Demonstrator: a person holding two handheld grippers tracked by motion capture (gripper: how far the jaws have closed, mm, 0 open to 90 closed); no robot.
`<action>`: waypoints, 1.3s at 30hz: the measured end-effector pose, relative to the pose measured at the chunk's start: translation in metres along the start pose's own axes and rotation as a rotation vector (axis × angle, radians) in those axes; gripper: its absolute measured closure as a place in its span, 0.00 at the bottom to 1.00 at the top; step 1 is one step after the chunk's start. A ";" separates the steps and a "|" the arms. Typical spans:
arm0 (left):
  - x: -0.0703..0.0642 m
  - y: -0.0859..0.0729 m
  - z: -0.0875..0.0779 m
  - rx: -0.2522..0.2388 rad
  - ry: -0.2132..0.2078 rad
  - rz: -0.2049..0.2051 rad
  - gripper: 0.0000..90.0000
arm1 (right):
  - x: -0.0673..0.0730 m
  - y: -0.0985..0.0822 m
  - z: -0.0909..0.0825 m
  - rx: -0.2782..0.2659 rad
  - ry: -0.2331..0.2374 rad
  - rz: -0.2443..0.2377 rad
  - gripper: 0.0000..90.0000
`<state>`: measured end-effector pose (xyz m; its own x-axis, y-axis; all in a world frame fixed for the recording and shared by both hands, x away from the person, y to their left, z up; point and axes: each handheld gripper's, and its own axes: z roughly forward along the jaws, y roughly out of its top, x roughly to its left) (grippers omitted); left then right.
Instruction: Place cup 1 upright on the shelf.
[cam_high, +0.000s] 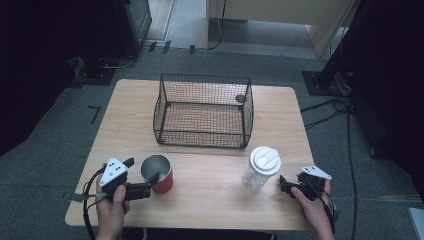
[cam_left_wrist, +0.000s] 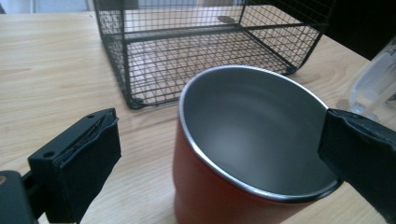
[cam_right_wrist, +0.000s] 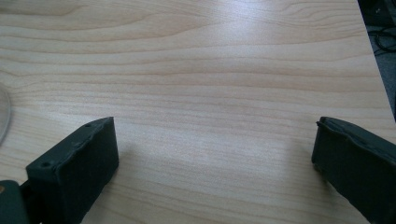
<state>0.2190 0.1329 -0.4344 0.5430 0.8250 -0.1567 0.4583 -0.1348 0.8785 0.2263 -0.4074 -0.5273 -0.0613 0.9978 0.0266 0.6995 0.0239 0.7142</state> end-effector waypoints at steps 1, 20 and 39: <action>-0.001 0.000 0.000 -0.003 -0.003 -0.001 0.00 | 0.000 0.000 0.000 0.000 0.000 0.000 0.00; -0.014 -0.009 0.015 0.020 -0.042 0.017 0.00 | 0.000 0.000 0.000 0.000 0.000 0.000 0.00; -0.015 -0.023 0.045 0.142 0.048 0.039 0.00 | 0.000 0.000 0.000 0.000 0.000 0.000 0.00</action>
<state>0.2319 0.0988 -0.4722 0.5298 0.8423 -0.0995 0.5346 -0.2406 0.8101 0.2263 -0.4074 -0.5273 -0.0613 0.9978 0.0268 0.6995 0.0238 0.7142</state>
